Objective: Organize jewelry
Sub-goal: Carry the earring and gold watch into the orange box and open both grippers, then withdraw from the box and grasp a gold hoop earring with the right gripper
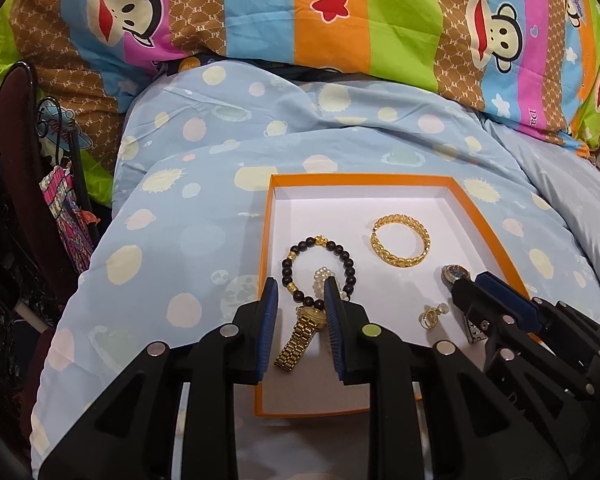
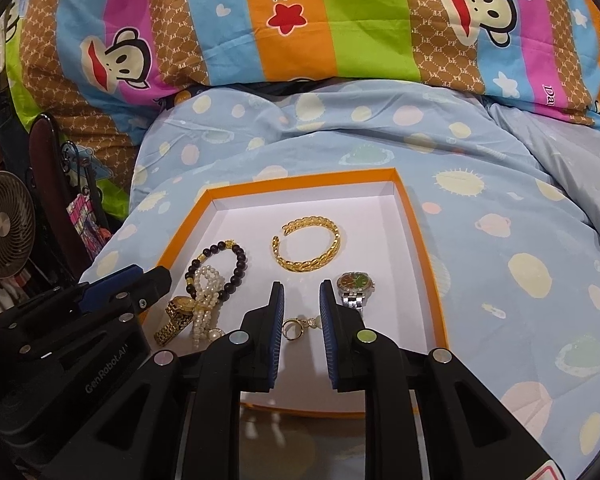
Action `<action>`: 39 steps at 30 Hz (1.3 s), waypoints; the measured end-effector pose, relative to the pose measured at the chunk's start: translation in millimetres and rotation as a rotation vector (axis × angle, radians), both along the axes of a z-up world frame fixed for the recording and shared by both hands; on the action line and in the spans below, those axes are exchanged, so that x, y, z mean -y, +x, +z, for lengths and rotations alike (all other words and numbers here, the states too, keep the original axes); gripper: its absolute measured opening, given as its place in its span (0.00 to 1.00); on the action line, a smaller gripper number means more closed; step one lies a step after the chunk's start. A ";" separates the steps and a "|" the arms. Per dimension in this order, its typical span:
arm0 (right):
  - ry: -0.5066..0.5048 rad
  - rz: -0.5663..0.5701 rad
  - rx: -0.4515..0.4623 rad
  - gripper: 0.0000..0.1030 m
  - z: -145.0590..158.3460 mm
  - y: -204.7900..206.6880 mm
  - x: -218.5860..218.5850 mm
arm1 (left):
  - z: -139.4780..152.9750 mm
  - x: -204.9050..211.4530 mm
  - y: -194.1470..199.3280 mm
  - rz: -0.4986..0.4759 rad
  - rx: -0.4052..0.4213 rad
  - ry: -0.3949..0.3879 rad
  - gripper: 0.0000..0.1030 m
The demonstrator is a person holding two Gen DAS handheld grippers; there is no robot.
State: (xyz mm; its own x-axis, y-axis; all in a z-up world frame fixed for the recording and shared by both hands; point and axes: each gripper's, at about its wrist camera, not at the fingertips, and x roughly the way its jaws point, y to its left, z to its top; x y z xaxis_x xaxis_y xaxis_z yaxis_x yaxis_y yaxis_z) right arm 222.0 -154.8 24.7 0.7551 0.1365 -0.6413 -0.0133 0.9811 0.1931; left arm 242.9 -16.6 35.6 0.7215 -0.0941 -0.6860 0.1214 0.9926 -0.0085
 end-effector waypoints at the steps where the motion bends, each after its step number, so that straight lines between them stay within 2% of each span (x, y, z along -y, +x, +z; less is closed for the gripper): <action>1: 0.000 -0.004 0.004 0.18 1.6 -1.8 1.2 | 2.1 -1.4 -1.8 0.001 0.007 -0.006 0.22; 7: 0.018 -0.018 0.039 0.18 16.5 -30.6 9.3 | 15.9 -7.6 -20.1 0.003 0.028 -0.022 0.22; 10: 0.031 -0.020 0.049 0.23 20.9 -52.9 12.5 | 21.5 -10.8 -35.4 -0.001 0.033 -0.029 0.23; 12: 0.043 -0.019 0.049 0.26 21.4 -69.9 13.9 | 23.5 -12.3 -45.6 -0.001 0.032 -0.032 0.27; 14: 0.048 -0.021 0.041 0.26 19.8 -87.5 14.7 | 23.9 -13.4 -57.4 0.000 0.033 -0.031 0.32; 23: 0.055 -0.039 -0.017 0.26 1.8 -152.7 17.8 | 9.6 -10.7 -114.2 -0.019 -0.014 -0.028 0.32; 32: 0.049 -0.058 -0.052 0.26 -9.4 -185.2 23.2 | -12.9 -11.3 -154.0 -0.016 -0.060 -0.017 0.32; 39: 0.059 -0.065 -0.108 0.30 -17.0 -177.6 27.6 | -27.3 -27.5 -164.1 0.014 -0.099 -0.041 0.32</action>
